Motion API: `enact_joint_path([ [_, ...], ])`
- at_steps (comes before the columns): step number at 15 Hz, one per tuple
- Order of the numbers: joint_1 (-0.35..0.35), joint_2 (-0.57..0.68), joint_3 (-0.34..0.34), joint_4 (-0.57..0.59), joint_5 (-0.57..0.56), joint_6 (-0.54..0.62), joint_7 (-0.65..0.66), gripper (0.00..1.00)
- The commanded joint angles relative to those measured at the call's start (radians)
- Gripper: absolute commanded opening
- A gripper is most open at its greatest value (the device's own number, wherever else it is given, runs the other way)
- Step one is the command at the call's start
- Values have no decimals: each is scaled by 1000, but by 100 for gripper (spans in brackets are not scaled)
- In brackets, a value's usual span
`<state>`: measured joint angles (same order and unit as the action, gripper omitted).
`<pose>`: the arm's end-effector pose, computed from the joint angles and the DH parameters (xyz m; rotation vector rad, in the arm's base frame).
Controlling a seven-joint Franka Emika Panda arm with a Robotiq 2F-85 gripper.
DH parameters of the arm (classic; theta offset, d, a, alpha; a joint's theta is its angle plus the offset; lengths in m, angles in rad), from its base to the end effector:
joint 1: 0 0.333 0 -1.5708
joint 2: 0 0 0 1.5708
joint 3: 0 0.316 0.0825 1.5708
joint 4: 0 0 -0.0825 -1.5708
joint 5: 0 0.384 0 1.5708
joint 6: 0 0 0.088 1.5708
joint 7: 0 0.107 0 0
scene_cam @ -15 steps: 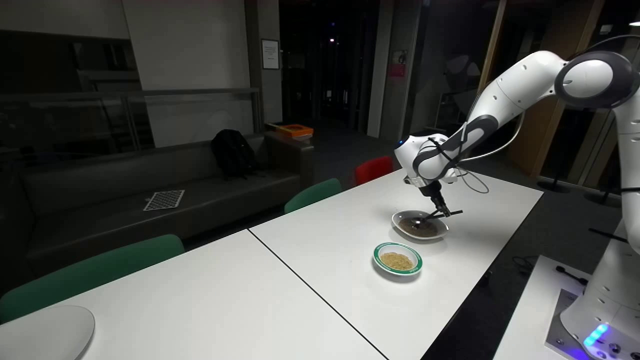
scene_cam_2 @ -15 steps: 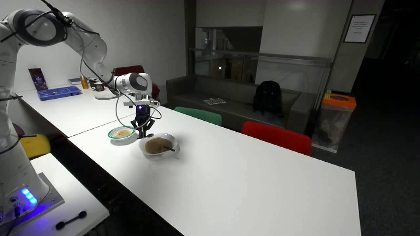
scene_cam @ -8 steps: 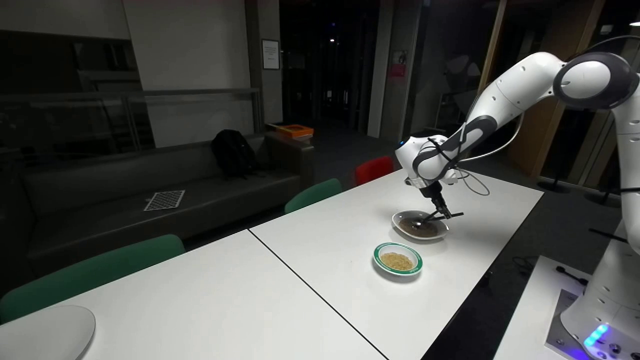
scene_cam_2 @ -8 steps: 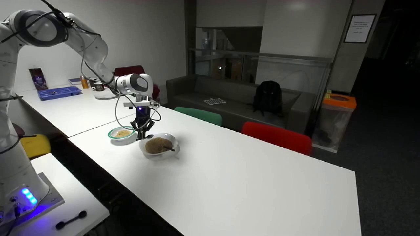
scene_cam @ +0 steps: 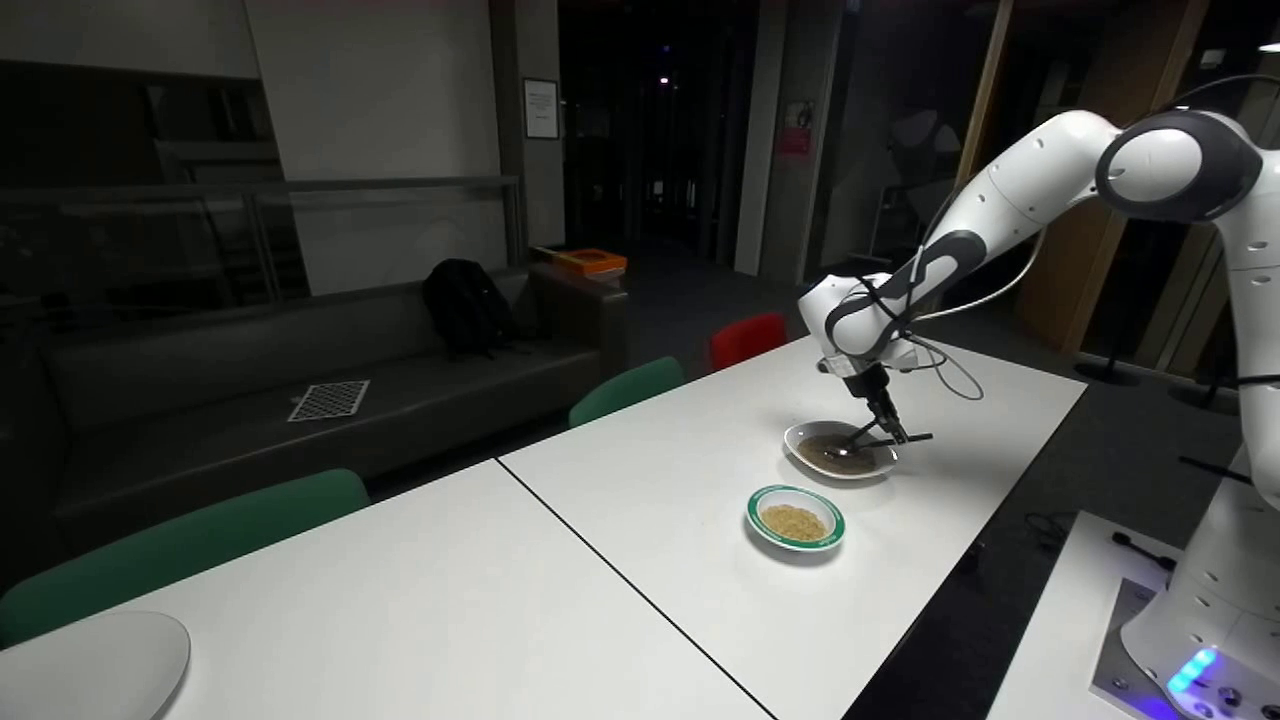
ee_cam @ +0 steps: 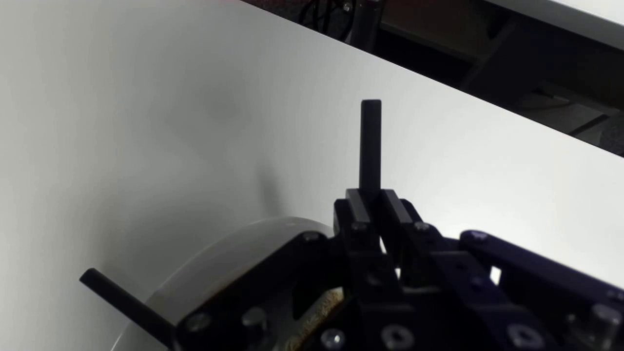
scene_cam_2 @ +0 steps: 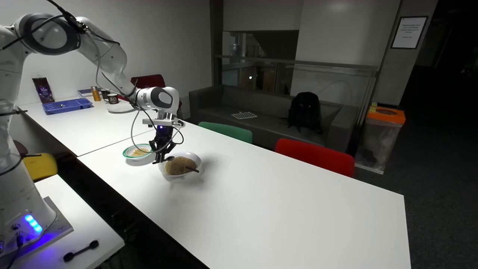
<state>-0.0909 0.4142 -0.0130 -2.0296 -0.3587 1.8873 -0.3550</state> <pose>0.5289 -0.0814 0.2137 2.7608 0.6483 -0.8874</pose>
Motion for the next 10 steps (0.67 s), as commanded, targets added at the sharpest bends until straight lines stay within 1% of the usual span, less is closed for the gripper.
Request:
enact_joint_path([
  [1, -4, 20, -6, 44, 21, -52, -33, 3],
  [10, 28, 100, -5, 156, -10, -247, -4, 3],
])
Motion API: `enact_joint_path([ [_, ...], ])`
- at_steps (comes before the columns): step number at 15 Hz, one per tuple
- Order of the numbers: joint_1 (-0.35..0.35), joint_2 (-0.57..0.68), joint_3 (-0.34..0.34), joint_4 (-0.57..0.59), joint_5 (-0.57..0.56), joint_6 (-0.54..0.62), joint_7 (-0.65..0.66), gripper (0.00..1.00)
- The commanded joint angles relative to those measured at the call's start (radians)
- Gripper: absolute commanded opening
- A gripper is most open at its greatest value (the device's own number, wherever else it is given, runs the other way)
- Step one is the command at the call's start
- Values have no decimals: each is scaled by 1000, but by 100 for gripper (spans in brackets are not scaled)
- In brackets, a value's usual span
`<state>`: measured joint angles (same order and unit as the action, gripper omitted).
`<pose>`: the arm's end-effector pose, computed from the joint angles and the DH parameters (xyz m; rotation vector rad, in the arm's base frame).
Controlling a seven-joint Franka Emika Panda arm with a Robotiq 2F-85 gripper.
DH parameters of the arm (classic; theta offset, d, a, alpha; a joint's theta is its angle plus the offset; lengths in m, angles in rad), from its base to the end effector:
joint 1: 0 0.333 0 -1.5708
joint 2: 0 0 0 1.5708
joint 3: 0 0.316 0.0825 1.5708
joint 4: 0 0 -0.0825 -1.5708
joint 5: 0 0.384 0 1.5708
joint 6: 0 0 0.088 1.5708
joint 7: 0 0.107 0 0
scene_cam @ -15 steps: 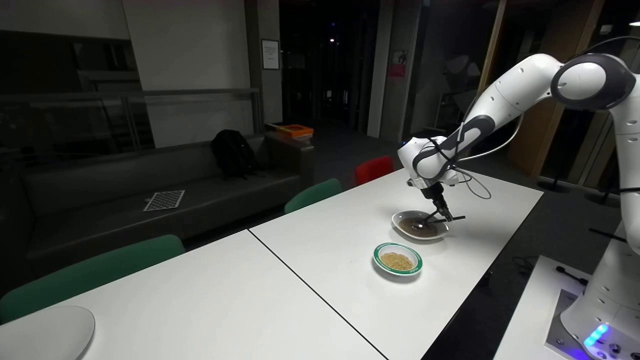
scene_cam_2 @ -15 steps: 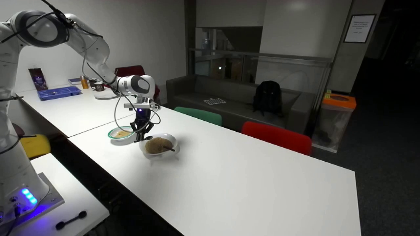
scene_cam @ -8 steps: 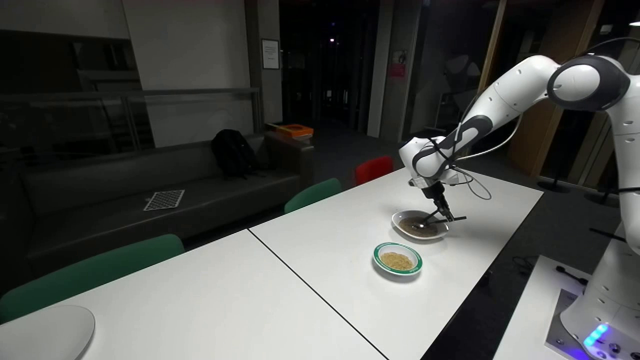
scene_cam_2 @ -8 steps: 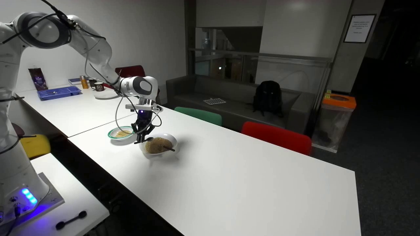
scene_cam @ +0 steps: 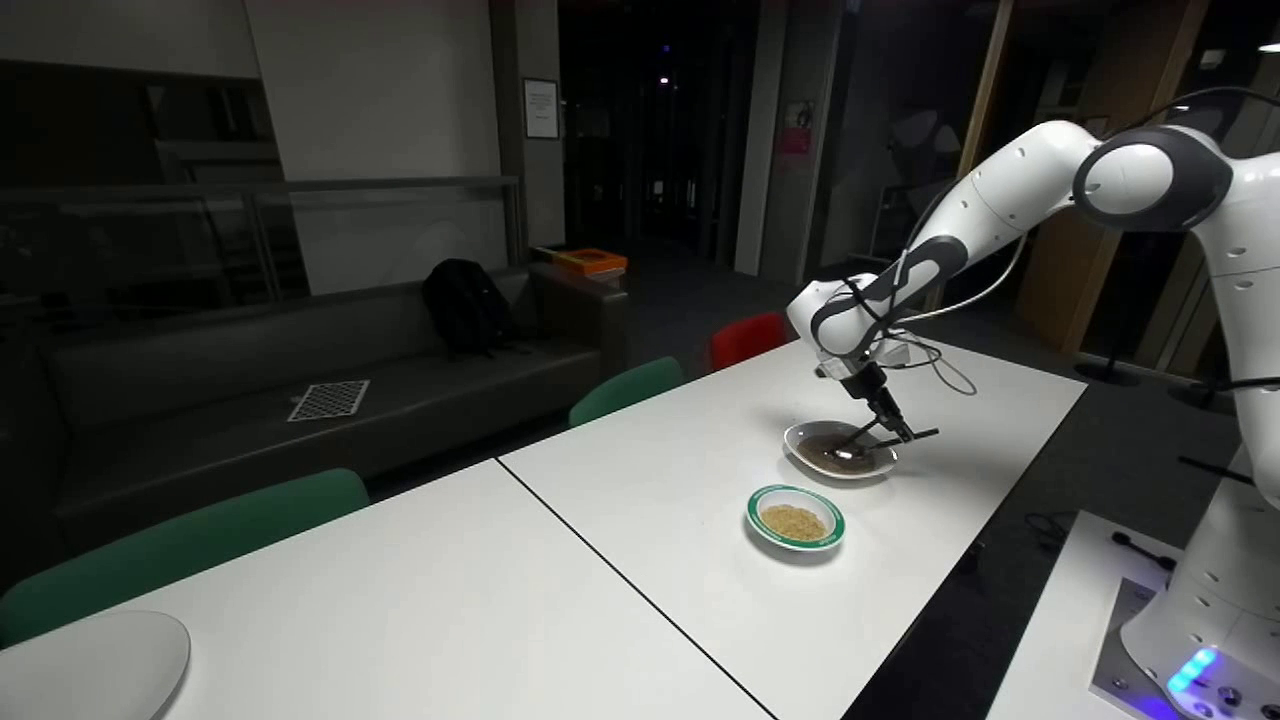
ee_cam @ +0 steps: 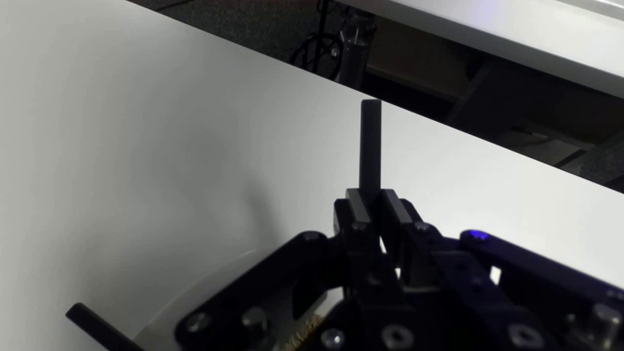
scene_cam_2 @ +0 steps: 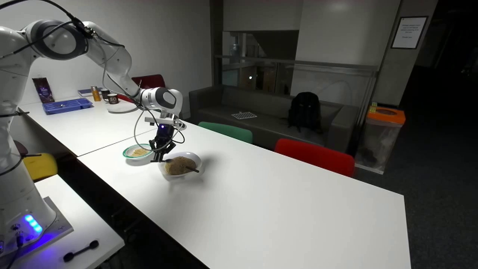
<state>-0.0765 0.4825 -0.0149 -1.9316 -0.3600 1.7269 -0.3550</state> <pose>0.5361 -0.0816 0.2084 2.7061 0.6160 -1.0714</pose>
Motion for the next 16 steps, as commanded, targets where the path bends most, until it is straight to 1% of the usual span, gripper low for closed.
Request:
enact_joint_path([
  [1, 17, 41, -2, 69, -12, -105, -1, 3],
  [9, 22, 122, -1, 142, -21, -191, 0, 3],
  [16, 23, 155, -2, 195, -39, -242, 4, 3],
])
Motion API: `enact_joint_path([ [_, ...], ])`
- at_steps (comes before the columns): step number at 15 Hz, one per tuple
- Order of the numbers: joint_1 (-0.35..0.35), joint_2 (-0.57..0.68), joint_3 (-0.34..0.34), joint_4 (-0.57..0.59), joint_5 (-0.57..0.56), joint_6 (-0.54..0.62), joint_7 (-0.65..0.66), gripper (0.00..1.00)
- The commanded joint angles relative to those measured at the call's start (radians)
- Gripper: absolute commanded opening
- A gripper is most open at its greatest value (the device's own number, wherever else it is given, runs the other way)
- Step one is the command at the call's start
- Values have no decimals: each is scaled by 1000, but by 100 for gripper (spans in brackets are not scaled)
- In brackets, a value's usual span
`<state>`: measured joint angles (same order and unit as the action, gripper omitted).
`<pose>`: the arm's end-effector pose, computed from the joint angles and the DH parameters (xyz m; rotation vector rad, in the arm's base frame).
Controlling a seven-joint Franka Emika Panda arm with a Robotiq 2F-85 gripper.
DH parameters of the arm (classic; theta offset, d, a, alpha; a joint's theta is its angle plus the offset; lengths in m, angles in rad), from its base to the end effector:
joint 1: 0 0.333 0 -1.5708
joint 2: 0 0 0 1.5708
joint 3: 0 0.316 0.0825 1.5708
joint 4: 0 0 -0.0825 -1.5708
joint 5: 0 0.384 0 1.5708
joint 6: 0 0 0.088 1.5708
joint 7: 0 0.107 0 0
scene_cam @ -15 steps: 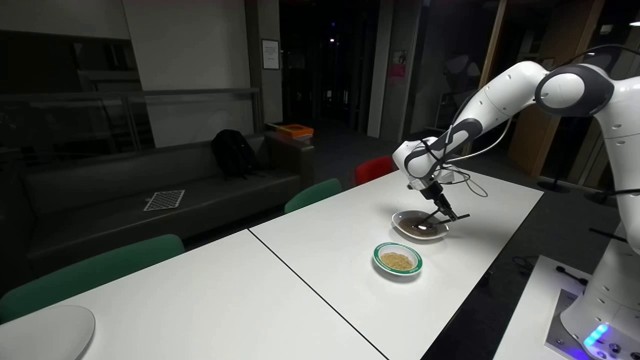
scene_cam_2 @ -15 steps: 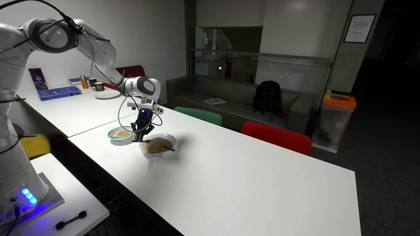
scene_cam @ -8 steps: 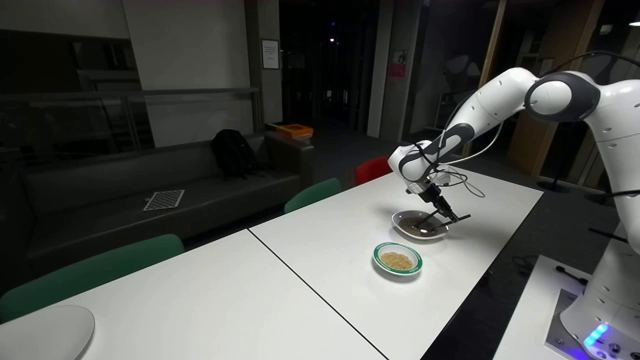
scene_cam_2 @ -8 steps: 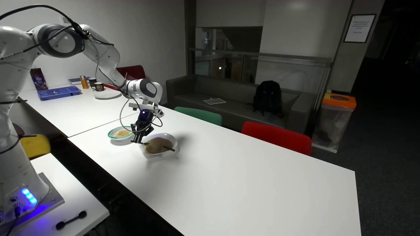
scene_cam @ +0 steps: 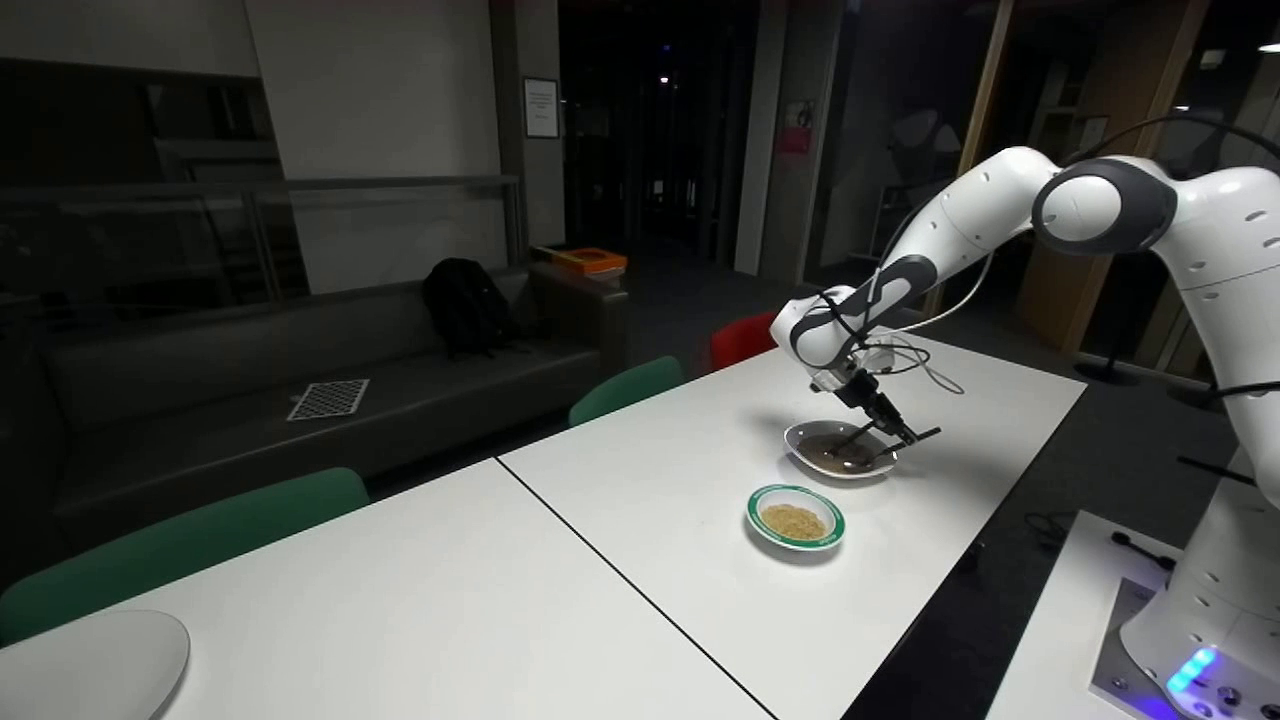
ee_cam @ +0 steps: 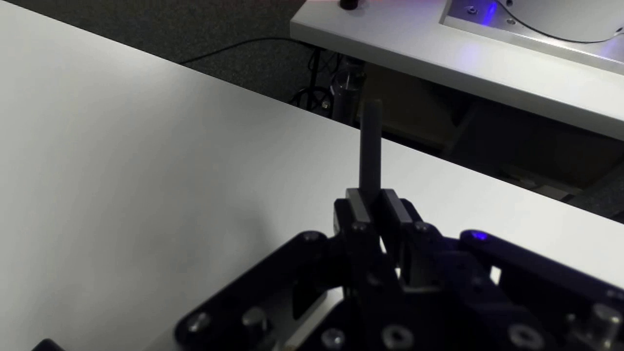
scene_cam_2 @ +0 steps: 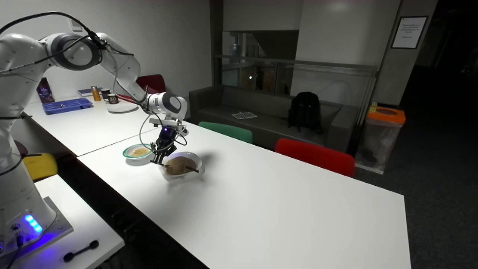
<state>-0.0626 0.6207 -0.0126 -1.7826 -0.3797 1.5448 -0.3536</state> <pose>0.5482 -0.0817 0.1826 2.6026 0.5861 -1.3026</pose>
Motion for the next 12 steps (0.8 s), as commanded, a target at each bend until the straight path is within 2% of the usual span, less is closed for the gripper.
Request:
enact_joint_path([
  [1, 9, 21, -4, 53, -19, -67, 3, 3],
  [12, 6, 93, -3, 132, -19, -97, -3, 3],
])
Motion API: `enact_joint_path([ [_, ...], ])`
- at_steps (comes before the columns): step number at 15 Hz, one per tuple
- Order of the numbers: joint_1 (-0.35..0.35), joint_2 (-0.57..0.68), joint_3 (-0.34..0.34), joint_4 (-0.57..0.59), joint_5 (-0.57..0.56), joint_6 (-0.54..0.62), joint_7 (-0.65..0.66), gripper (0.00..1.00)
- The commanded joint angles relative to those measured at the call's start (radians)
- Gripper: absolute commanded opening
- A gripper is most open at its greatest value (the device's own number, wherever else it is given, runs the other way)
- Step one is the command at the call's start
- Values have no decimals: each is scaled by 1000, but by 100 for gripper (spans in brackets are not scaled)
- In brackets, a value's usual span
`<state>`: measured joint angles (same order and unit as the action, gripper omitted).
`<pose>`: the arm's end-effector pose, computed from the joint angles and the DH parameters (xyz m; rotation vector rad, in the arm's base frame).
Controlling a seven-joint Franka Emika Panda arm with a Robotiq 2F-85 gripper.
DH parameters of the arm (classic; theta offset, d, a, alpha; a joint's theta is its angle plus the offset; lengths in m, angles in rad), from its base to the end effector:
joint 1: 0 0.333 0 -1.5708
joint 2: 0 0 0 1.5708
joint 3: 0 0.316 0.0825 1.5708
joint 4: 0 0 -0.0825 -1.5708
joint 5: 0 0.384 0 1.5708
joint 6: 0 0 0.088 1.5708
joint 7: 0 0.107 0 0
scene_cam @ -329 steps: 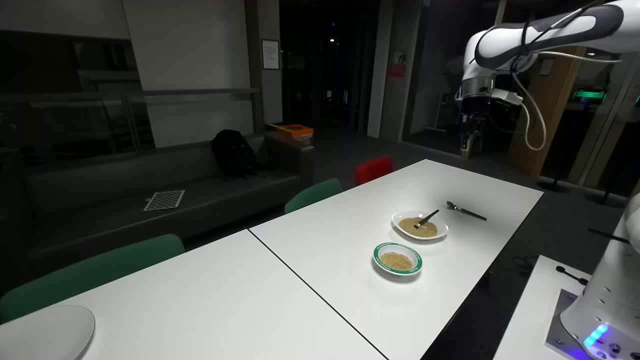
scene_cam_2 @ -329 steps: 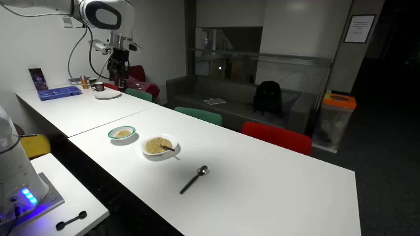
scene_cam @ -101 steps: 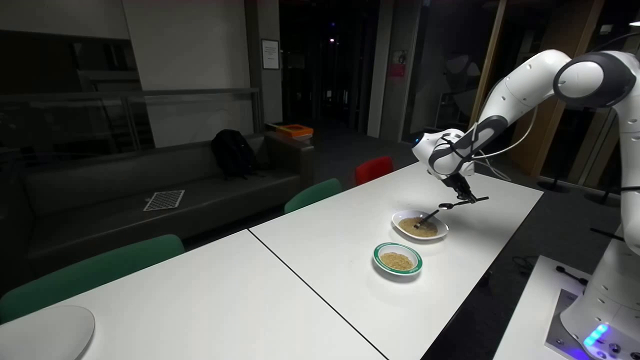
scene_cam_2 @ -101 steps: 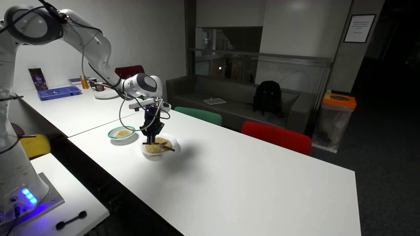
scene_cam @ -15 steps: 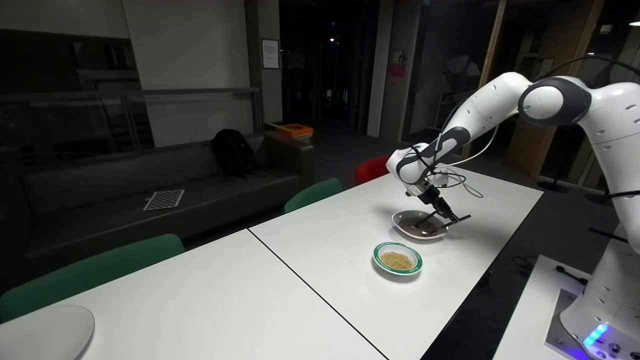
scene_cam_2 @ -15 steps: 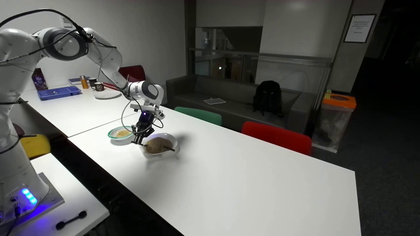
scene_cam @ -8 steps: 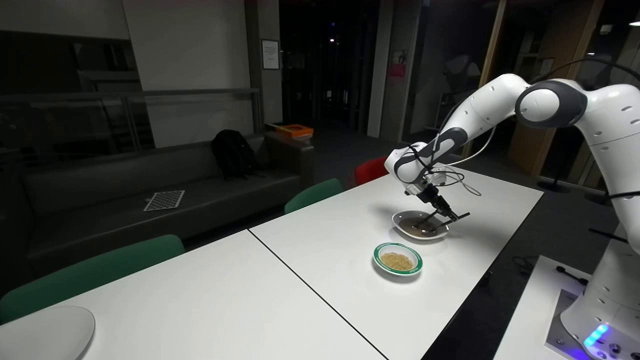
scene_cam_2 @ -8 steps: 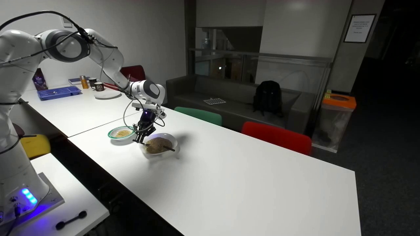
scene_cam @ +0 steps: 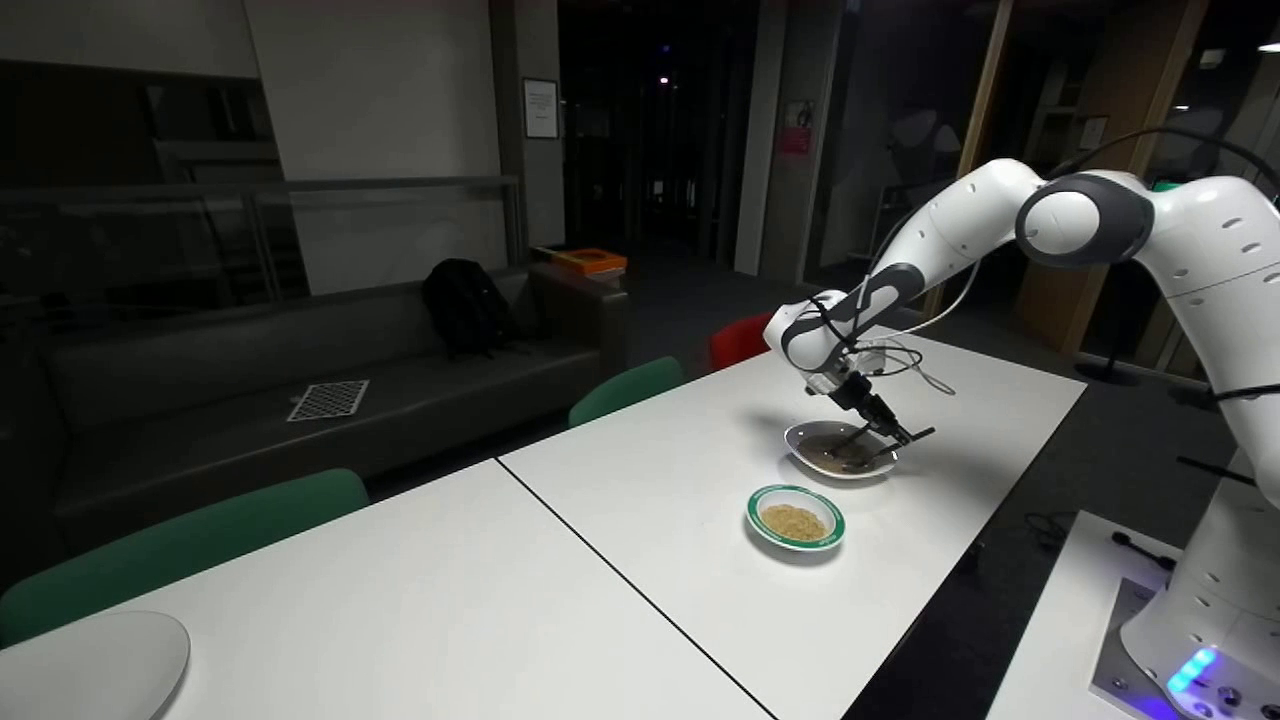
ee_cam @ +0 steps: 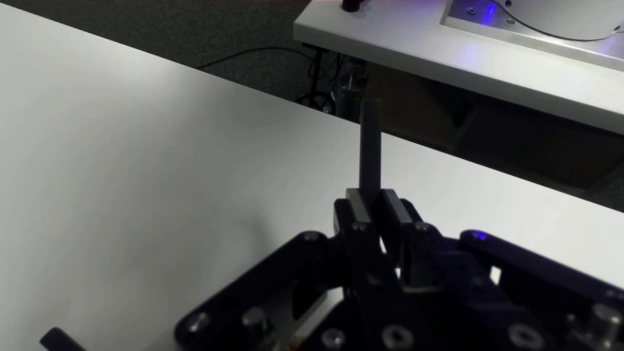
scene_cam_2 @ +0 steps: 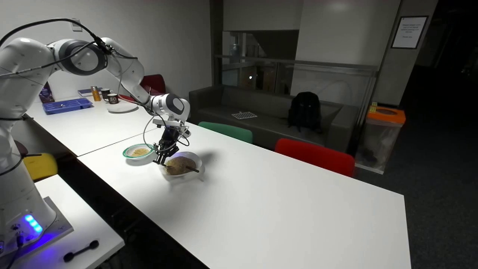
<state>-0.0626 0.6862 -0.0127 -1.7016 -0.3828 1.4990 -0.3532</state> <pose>0.5608 -0.0843 0.1719 2.5833 0.5682 -1.3429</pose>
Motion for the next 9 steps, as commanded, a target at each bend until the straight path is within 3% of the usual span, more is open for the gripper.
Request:
enact_joint_path([
  [1, 6, 34, -3, 58, -15, -52, -4, 3],
  [9, 1, 57, 2, 86, -5, -16, 1, 3],
])
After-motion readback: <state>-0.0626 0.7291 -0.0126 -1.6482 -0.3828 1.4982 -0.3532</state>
